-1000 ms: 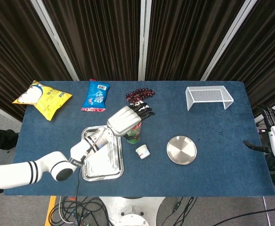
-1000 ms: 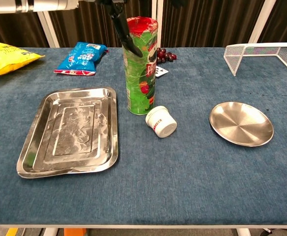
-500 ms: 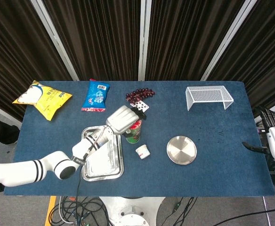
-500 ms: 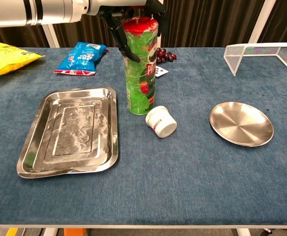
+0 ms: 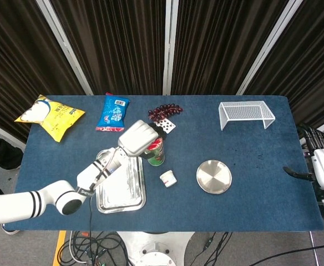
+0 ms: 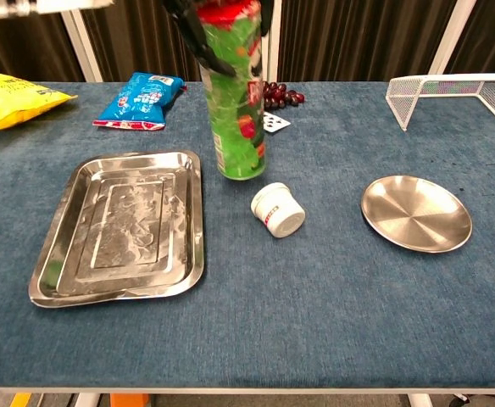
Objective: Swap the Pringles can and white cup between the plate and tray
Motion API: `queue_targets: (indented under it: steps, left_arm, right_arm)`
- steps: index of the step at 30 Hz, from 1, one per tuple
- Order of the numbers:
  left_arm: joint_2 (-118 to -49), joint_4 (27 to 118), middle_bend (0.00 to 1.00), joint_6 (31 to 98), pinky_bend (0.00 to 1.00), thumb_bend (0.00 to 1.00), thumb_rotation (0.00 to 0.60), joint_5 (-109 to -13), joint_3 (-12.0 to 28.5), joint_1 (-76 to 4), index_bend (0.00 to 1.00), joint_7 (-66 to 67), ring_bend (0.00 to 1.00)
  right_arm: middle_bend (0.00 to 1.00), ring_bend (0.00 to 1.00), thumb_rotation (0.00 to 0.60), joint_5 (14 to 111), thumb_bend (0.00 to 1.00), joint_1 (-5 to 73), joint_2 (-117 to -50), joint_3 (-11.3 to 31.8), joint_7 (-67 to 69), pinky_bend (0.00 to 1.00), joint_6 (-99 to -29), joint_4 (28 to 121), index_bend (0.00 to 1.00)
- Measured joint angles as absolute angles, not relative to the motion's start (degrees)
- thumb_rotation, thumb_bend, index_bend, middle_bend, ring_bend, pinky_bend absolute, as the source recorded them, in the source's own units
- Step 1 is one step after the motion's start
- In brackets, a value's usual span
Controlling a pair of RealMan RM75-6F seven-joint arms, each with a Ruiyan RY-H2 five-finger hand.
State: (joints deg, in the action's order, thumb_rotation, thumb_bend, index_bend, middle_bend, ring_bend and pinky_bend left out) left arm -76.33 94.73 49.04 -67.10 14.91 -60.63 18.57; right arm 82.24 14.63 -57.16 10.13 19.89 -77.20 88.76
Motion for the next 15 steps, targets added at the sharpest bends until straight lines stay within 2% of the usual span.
queue_targets:
  steps: [10,15]
  left_arm:
    - [-66.0,105.8,0.42,53.5,0.72,0.21,0.6,-61.7,12.1,-54.9,0.44,24.0,0.41]
    - [-65.2,108.8,0.42,56.9,0.71,0.21,0.6,-60.9,8.9,-51.5,0.45,26.7,0.41]
  right_arm:
    - [0.01,0.0,0.6,83.0,0.05,15.5,-57.2,10.0,17.7,0.05,-76.6,90.4,0.0]
    - [0.01,0.0,0.6,82.9,0.05,15.9,-57.1,10.1,16.4,0.05,-76.3,91.6,0.0]
